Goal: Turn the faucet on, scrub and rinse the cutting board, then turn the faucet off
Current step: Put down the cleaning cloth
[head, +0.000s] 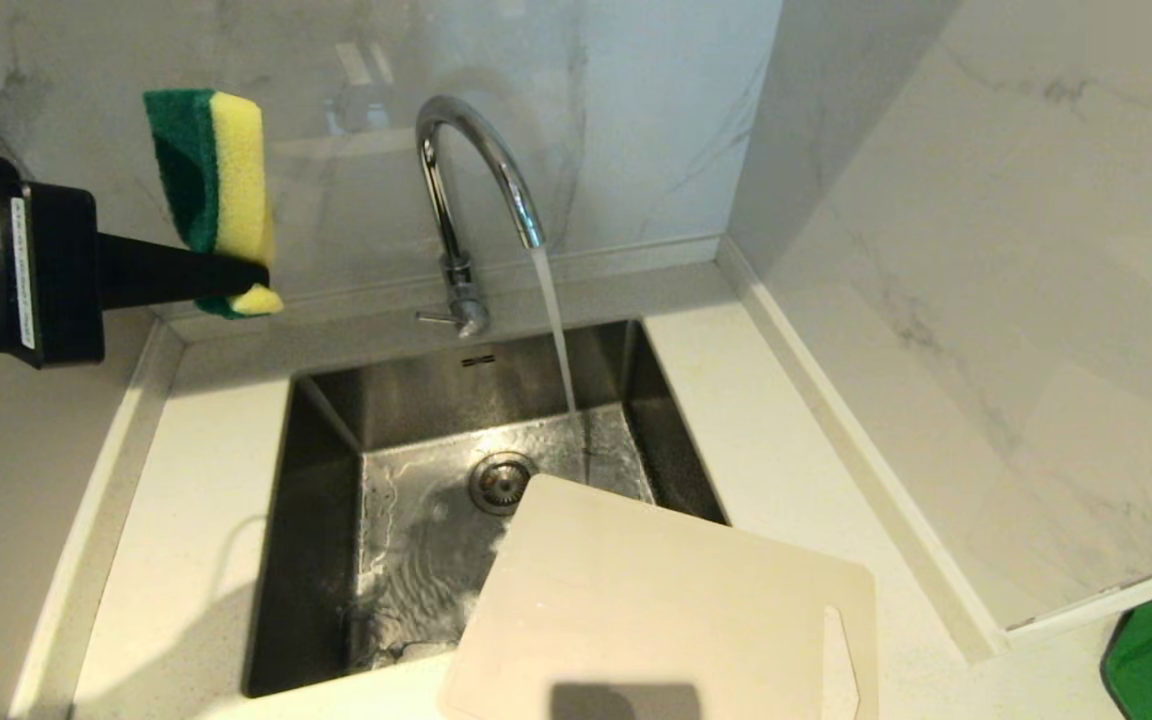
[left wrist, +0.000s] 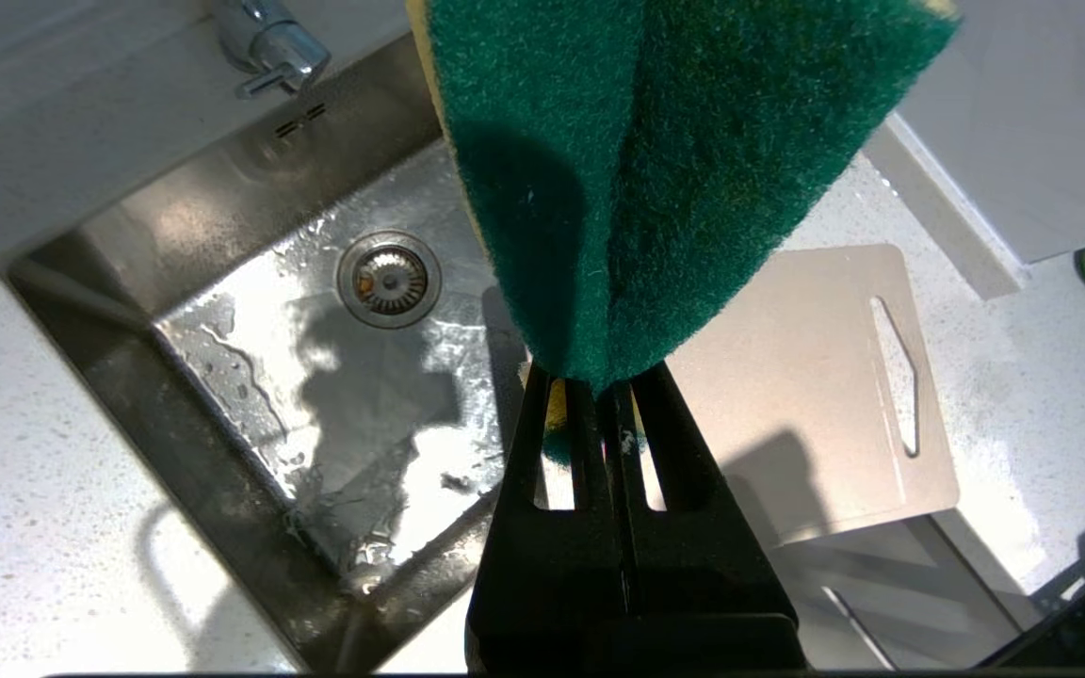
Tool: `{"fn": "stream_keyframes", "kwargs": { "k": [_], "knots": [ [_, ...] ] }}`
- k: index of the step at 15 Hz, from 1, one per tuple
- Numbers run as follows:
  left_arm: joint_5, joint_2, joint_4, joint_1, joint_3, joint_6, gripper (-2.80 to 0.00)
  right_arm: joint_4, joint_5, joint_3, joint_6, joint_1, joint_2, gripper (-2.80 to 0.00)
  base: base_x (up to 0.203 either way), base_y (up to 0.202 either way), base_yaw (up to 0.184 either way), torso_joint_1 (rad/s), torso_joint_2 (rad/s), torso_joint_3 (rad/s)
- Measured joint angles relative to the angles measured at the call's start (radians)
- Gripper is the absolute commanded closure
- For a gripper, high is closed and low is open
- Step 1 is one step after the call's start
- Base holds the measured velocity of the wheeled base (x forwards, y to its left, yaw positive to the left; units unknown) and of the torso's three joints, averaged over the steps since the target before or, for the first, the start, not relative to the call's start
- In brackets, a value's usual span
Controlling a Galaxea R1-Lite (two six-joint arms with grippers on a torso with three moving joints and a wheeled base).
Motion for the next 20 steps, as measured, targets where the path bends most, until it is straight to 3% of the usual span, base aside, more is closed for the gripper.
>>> {"fn": "stream_keyframes", "kwargs": {
  "k": [3, 7, 10, 14, 20],
  "knots": [
    [0.000, -0.011, 0.020, 0.000, 0.002, 0.013, 0.00, -0.238, -0.030, 0.337, -0.135, -0.009, -0.052, 0.00, 0.000, 0.000, 0.000, 0.000, 0.00, 0.000],
    [-0.001, -0.021, 0.031, 0.000, -0.010, 0.041, 0.00, -0.759, -0.177, 0.830, -0.397, -0.012, -0.073, 0.00, 0.000, 0.000, 0.000, 0.000, 0.00, 0.000],
    [-0.003, -0.028, 0.031, 0.000, 0.001, 0.042, 0.00, -1.016, -0.296, 0.993, -0.492, -0.013, -0.082, 0.00, 0.000, 0.000, 0.000, 0.000, 0.00, 0.000],
    [-0.001, -0.037, 0.031, 0.000, 0.009, 0.042, 0.00, -1.038, -0.367, 1.089, -0.494, -0.013, -0.113, 0.00, 0.000, 0.000, 0.000, 0.000, 0.00, 0.000],
    [-0.001, -0.043, 0.030, 0.001, 0.027, 0.042, 0.00, -1.038, -0.382, 1.102, -0.480, -0.013, -0.139, 0.00, 0.000, 0.000, 0.000, 0.000, 0.00, 0.000]
  ]
}}
